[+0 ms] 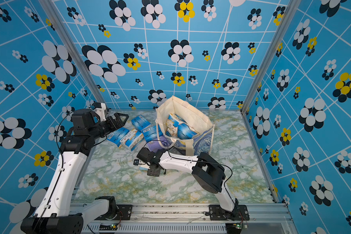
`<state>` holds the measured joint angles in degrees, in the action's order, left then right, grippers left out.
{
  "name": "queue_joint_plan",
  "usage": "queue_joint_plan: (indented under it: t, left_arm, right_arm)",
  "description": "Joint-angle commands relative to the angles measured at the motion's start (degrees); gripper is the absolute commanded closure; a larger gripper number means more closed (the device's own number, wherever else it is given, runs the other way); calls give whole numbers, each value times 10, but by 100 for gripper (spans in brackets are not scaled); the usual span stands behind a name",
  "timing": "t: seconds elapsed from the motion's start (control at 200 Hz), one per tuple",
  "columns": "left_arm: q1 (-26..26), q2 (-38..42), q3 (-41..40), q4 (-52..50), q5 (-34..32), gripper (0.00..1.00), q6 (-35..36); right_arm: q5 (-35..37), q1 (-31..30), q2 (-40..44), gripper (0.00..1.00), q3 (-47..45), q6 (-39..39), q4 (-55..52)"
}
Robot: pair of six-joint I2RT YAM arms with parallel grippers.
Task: Put tissues into the canvas bag
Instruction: Pick up the pack of facial tissues from the center of the board.
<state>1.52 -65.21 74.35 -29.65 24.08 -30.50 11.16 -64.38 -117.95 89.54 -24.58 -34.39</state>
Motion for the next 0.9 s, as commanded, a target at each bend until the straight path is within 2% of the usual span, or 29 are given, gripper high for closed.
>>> queue_joint_plan:
  t: [0.0, 0.23, 0.32, 0.39, 0.645, 0.895]
  left_arm:
    - [10, -7, 0, 10, 11, 1, -1]
    - [13, -4, -2, 11, 14, 1, -1]
    - [15, -1, -5, 12, 15, 1, -1]
    - [16, 0, -4, 11, 15, 1, -1]
    - [25, 4, -1, 0, 11, 1, 8]
    - [32, 3, -8, -8, 2, 1, 16]
  right_arm:
    - [-3, -3, -18, 30, 17, 4, -28]
    - [-10, -3, -22, 58, 36, 11, -36]
    - [-14, -3, -16, 75, 36, 14, -37]
    - [-15, -3, -11, 84, 39, 16, -39]
    - [-63, -3, 54, 96, 49, 42, -44]
    - [-122, -3, 126, 98, 61, 83, -38]
